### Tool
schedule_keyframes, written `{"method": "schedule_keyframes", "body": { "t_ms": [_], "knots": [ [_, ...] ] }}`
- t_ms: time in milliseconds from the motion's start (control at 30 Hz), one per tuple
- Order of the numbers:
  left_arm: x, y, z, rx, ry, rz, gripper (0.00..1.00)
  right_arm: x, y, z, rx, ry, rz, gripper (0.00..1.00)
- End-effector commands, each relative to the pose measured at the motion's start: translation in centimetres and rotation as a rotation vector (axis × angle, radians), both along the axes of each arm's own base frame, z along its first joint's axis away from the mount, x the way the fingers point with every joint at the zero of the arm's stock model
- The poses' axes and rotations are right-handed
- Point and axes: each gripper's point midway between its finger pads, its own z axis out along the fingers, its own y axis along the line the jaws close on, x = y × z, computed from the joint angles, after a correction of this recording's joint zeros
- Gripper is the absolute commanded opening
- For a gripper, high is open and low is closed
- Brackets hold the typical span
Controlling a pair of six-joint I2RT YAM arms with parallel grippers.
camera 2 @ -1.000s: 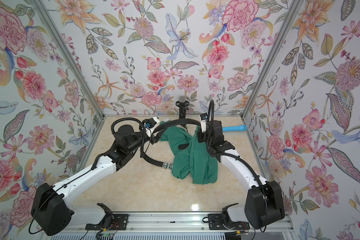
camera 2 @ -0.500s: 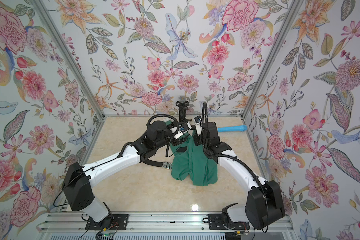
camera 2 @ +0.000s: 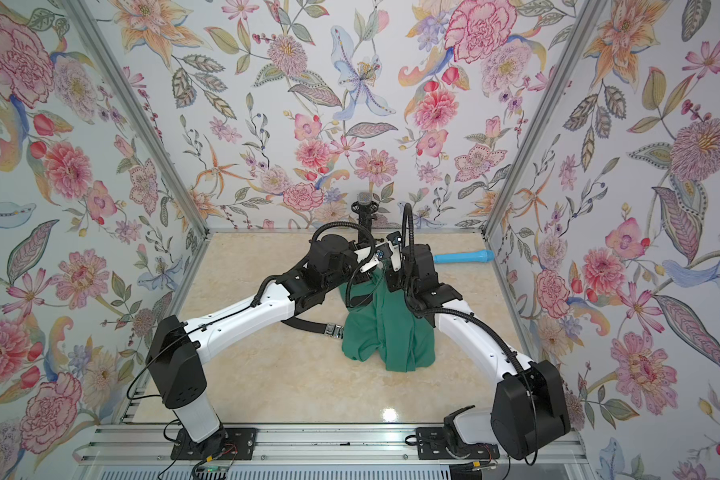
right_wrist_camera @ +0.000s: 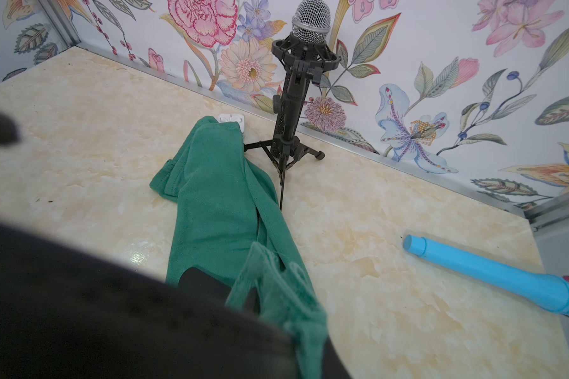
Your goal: Remove the belt from the trousers
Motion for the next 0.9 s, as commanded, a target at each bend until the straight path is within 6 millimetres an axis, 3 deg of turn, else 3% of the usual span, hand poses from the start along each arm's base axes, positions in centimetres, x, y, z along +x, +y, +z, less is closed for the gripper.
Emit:
{"method": "schedule_keyframes", "body": {
  "t_ms": [0, 300, 333, 433, 533, 667, 767, 867],
  "knots": [
    [-0.3, 0.2, 1.1, 0.017, -0.033, 0.008, 0.03, 0.4, 0.5, 3.2, 0.080, -0.060, 0.012, 0.03],
    [-2.5, 4.0, 6.4, -0.134, -0.092, 0.002, 0.00, 0.6, 0.0, 0.5, 0.119, -0.004, -0.021, 0.07],
    [-3.0, 4.8, 7.8, -0.169, -0.107, 0.000, 0.00, 0.6, 0.0, 0.4, 0.123, -0.001, -0.020, 0.09],
    [-3.3, 6.4, 8.8, -0.236, -0.102, -0.002, 0.00, 0.6, 0.0, 0.3, 0.131, 0.004, -0.023, 0.13],
    [-3.7, 7.9, 9.3, -0.295, -0.097, -0.005, 0.00, 0.6, 0.1, 0.3, 0.137, 0.007, -0.023, 0.16],
    [-4.5, 9.5, 9.3, -0.375, -0.078, -0.037, 0.00, 0.6, 0.3, 0.4, 0.147, 0.009, -0.017, 0.35],
    [-5.3, 9.8, 9.0, -0.421, -0.064, -0.078, 0.00, 0.5, 0.5, 0.5, 0.156, 0.012, -0.008, 0.36],
    [-6.0, 9.5, 8.1, -0.428, -0.039, -0.114, 0.00, 0.5, 0.7, 0.4, 0.166, 0.018, -0.001, 0.30]
  ]
}}
